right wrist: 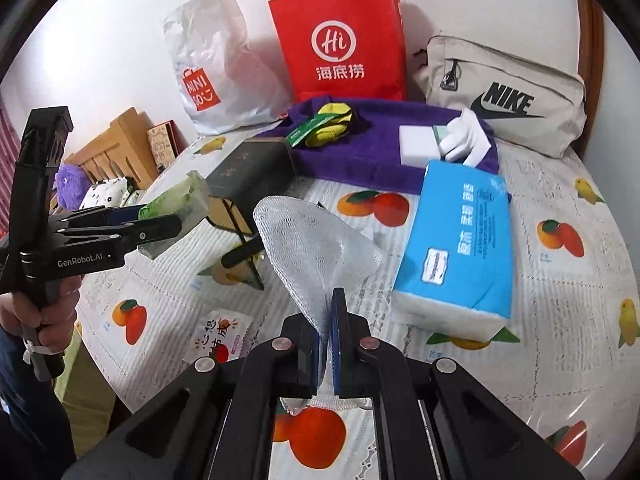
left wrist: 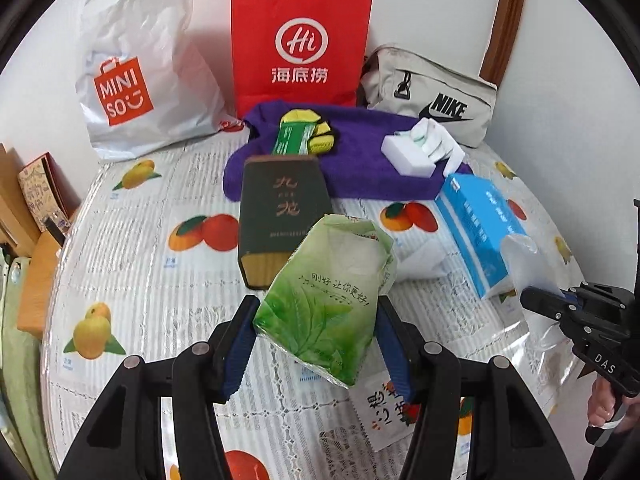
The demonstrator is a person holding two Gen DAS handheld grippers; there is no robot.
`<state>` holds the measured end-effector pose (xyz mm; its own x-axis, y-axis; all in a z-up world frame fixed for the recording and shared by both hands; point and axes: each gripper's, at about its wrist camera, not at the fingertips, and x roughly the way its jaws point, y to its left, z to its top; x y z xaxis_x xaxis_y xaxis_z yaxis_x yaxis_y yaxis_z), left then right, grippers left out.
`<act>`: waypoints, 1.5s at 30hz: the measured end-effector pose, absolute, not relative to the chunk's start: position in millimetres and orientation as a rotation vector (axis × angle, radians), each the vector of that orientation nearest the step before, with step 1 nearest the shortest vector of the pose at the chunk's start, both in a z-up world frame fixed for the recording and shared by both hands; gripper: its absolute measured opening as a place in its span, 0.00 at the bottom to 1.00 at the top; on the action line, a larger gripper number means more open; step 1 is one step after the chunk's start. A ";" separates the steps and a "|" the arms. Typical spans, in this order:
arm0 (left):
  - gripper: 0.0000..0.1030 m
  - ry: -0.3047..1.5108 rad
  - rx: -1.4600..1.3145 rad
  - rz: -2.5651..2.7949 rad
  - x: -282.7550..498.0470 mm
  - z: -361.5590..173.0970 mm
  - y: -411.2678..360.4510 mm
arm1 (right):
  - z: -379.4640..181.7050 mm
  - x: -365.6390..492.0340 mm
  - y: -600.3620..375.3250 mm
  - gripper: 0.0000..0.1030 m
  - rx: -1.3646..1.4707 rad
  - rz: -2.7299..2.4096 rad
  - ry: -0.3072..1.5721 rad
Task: Organize soft objects
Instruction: 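Carry the tea packet to the purple towel with the left tool while the right tool carries the mesh bag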
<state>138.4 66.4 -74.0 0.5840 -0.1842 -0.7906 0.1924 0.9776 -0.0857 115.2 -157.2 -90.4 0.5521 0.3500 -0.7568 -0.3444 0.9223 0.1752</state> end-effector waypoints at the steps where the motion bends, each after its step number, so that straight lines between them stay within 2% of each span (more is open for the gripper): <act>1: 0.54 0.918 0.009 -0.219 139.1 -72.0 65.7 | -88.2 116.9 -158.8 0.05 0.004 0.406 0.892; 25: 0.54 0.902 -0.070 -0.127 178.5 -41.9 75.3 | -55.6 167.7 -191.9 0.05 0.006 0.373 0.845; 45: 0.54 0.920 -0.074 -0.127 246.2 -43.9 68.0 | -52.9 256.3 -198.0 0.05 0.004 0.337 0.838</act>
<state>246.2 68.0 -43.9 0.5991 -0.1415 -0.7881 0.0778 0.9899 -0.1185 256.3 -198.0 -52.9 0.6191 0.2941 -0.7282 -0.2912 0.9471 0.1348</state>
